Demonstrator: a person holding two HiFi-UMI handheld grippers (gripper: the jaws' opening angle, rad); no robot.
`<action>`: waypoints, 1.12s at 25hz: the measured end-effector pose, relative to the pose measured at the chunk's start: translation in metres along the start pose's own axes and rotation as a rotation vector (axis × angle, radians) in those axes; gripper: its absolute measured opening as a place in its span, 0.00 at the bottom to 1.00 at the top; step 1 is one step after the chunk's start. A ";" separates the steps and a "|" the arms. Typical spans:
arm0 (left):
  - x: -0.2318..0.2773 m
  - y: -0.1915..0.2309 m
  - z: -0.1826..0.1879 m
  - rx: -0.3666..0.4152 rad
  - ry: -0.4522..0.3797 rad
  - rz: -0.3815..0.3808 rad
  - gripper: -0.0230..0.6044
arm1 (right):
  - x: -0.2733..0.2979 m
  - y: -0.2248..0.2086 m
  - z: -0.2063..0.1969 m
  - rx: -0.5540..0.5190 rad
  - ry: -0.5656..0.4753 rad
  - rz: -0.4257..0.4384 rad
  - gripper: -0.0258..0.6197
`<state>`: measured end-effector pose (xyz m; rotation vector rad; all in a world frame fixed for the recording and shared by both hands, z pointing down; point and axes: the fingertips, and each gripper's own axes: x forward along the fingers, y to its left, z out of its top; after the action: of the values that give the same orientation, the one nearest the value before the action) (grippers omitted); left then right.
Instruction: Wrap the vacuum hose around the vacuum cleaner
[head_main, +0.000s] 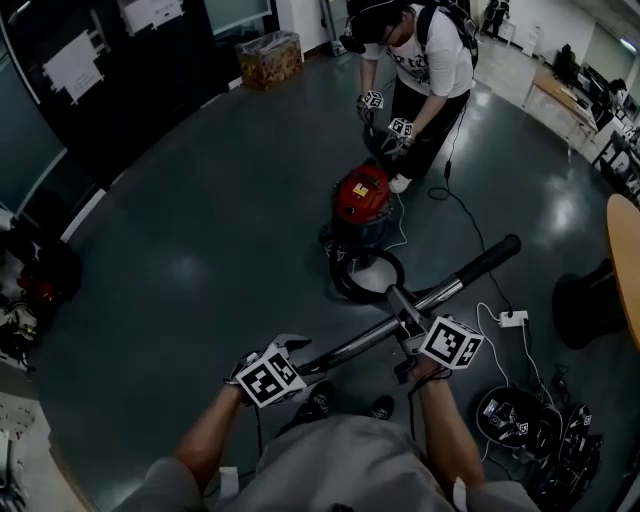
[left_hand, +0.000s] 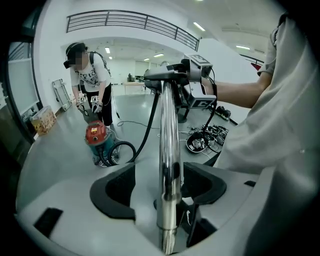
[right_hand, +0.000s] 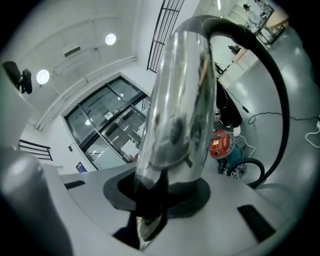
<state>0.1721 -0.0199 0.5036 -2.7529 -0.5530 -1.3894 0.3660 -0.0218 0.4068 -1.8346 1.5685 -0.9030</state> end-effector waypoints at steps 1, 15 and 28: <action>-0.003 0.000 -0.005 -0.001 0.011 0.004 0.50 | 0.001 0.000 -0.002 -0.016 0.018 -0.004 0.20; 0.014 -0.022 0.057 0.209 -0.050 -0.050 0.50 | -0.003 -0.003 -0.046 -0.418 0.315 -0.023 0.20; 0.024 -0.050 0.219 0.514 -0.221 0.160 0.50 | -0.085 -0.051 -0.094 -0.666 0.710 0.098 0.20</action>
<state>0.3397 0.0706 0.3815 -2.4677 -0.5817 -0.7768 0.3154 0.0712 0.4934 -1.9247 2.6274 -1.1551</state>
